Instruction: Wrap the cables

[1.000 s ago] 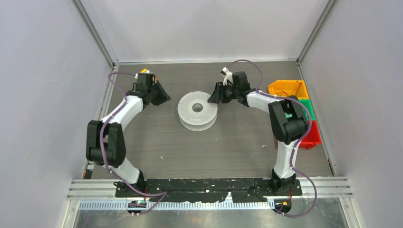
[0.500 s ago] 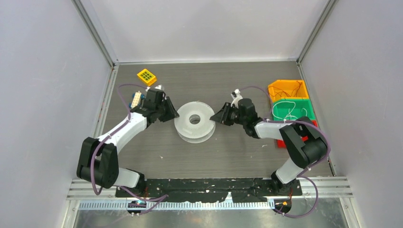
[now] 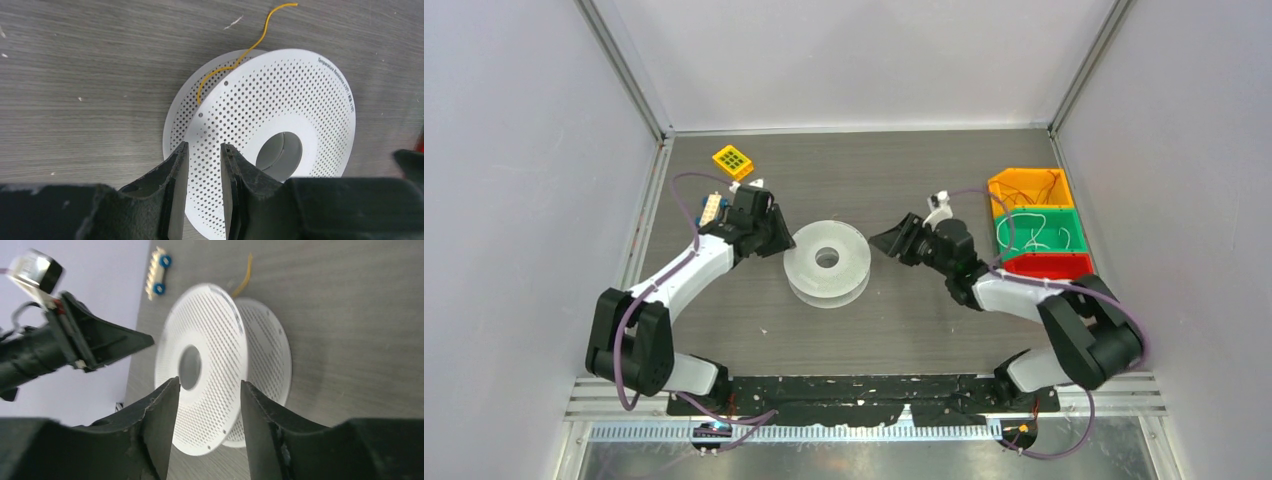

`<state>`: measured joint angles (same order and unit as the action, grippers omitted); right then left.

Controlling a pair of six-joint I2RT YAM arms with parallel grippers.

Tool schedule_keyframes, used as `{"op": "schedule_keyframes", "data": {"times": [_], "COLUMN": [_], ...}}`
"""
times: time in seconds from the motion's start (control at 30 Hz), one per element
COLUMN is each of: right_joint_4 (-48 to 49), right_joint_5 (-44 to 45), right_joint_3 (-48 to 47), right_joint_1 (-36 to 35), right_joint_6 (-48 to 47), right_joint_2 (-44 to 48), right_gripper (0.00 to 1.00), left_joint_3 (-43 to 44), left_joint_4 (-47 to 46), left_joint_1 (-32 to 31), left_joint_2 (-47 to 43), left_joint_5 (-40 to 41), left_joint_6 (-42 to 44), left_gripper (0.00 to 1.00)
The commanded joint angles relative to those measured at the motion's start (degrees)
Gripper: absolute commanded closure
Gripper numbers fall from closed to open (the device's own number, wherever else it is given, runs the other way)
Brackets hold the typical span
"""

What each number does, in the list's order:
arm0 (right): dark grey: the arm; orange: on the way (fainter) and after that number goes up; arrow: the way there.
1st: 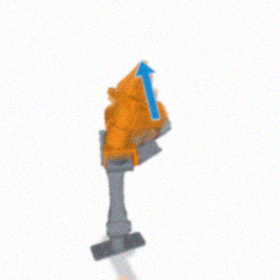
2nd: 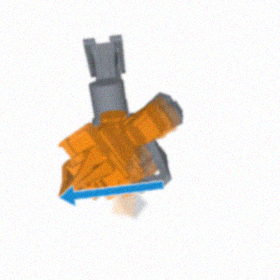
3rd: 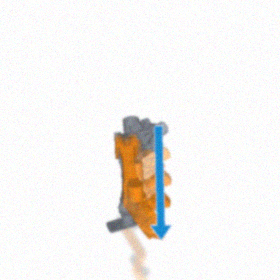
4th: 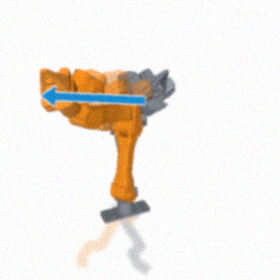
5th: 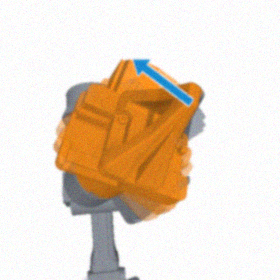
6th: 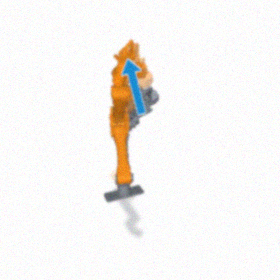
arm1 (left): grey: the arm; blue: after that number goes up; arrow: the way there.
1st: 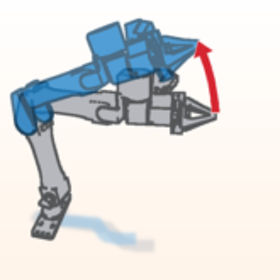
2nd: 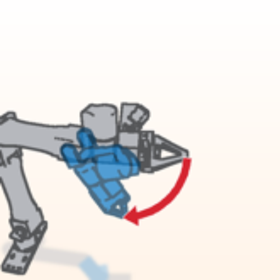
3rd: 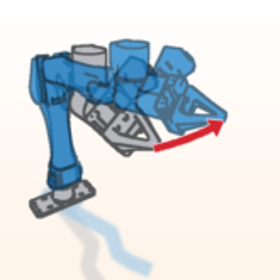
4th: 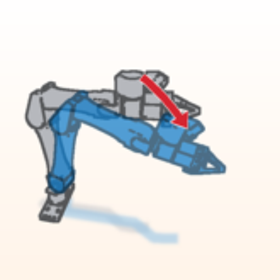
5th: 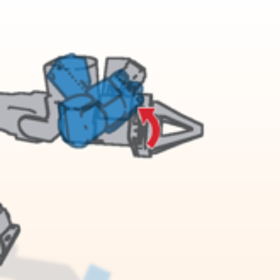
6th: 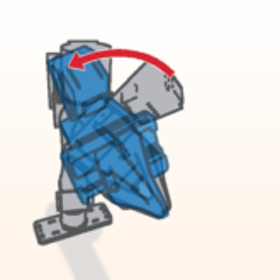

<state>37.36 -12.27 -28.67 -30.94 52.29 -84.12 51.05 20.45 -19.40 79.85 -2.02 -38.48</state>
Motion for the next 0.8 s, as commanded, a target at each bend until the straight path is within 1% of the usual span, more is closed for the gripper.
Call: {"op": "schedule_keyframes", "data": {"times": [0.0, 0.03, 0.13, 0.2, 0.27, 0.3, 0.33, 0.37, 0.4, 0.43, 0.47, 0.5, 0.57, 0.6, 0.67, 0.7, 0.77], "right_joint_4": [-6.4, -6.0, -5.8, -6.4, -2.7, 2.1, 4.7, 9.5, 11.4, 15.5, 18.1, 22.7, 26.1, 25.8, 20.8, 14.4, 6.0], "right_joint_5": [-4.4, -6.0, -13.2, -15.8, -18.7, -20.8, -22.1, -24.8, -26.2, -29.1, -30.5, -33.0, -35.5, -36.0, -37.1, -37.6, -37.4], "right_joint_3": [-4.4, -4.5, -7.3, -10.1, -12.2, -12.7, -13.7, -15.4, -16.3, -18.5, -19.5, -21.2, -23.6, -24.3, -26.8, -28.9, -30.6], "right_joint_1": [5.7, 8.0, 11.8, 13.6, 14.7, 15.1, 15.2, 15.2, 15.2, 15.2, 15.1, 14.8, 14.4, 14.3, 13.5, 13.3, 12.6], "right_joint_6": [-9.1, -9.6, -13.8, -14.9, -14.0, -11.9, -10.6, -8.3, -6.8, -3.6, -2.0, 0.9, 3.3, 3.3, 1.0, -2.2, -6.9], "right_joint_2": [6.9, 6.9, 3.4, -0.6, -5.6, -9.3, -11.3, -15.4, -17.3, -21.2, -23.0, -26.2, -29.5, -30.2, -31.2, -31.6, -31.8], "right_gripper": [0.45, 0.44, 0.45, 0.47, 0.49, 0.50, 0.52, 0.53, 0.56, 0.56, 0.56, 0.55, 0.52, 0.51, 0.49, 0.48, 0.48], "left_joint_3": [6.0, 6.7, 8.0, 7.9, 6.8, 6.1, 5.6, 4.8, 3.8, 2.7, 1.4, 0.3, -1.8, -2.4, -2.9, -2.9, -2.5], "left_joint_4": [2.4, 2.9, 4.1, 4.4, 4.8, 5.2, 5.7, 5.8, 5.7, 5.3, 4.8, 4.2, 2.5, 1.8, 0.9, 0.7, 0.3], "left_joint_1": [-0.2, -0.2, -0.2, -0.2, -0.1, -0.1, -0.1, -0.1, -0.1, -0.1, -0.1, -0.1, -0.1, -0.2, -0.4, -0.6, -1.0], "left_joint_2": [1.5, 1.5, 0.4, -1.4, -3.4, -4.3, -5.0, -5.7, -6.0, -6.4, -6.5, -6.5, -6.0, -5.5, -4.0, -3.1, -1.6], "left_joint_5": [3.7, 3.8, 4.2, 4.8, 6.1, 6.7, 6.9, 6.6, 5.8, 5.2, 4.7, 4.5, 3.3, 2.7, 0.8, 0.5, 0.7], "left_joint_6": [3.2, 3.5, 4.8, 5.8, 6.5, 6.4, 6.1, 5.8, 5.0, 4.4, 3.6, 2.8, 1.7, 1.2, 0.7, 0.5, 0.4], "left_gripper": [0.70, 0.70, 0.70, 0.70, 0.70, 0.69, 0.69, 0.69, 0.69, 0.69, 0.68, 0.68, 0.68, 0.69, 0.69, 0.70, 0.70]}}
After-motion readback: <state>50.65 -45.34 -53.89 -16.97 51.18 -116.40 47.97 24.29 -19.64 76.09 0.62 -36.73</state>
